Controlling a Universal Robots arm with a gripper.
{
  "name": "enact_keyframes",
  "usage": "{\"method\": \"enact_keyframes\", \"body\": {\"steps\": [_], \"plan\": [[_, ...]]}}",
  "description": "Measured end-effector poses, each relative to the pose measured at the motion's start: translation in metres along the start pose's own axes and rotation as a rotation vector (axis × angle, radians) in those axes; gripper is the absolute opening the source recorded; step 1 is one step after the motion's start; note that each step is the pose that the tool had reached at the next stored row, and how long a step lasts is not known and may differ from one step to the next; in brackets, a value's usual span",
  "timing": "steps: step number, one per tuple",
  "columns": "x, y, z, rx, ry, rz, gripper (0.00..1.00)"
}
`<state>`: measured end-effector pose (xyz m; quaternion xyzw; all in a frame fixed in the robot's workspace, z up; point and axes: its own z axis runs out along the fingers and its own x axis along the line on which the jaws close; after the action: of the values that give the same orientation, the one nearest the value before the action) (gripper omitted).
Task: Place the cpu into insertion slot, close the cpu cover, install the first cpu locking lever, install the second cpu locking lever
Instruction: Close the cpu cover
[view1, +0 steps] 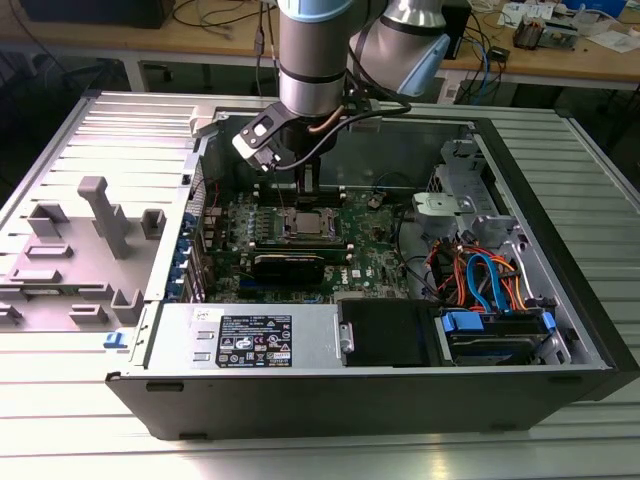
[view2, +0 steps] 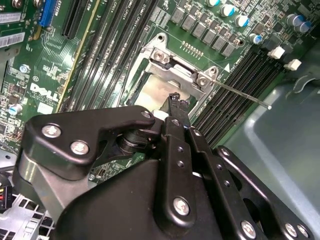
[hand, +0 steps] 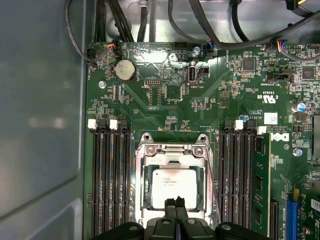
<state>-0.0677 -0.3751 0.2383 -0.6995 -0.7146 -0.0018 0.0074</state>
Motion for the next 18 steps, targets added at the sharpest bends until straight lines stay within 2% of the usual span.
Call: {"method": "enact_keyframes", "body": {"steps": [11, 18], "plan": [[0.0, -0.0006, 0.0, -0.0001, 0.0, 0.0, 0.11], [0.0001, -0.0076, 0.0015, -0.0001, 0.0, 0.0, 0.11]]}}
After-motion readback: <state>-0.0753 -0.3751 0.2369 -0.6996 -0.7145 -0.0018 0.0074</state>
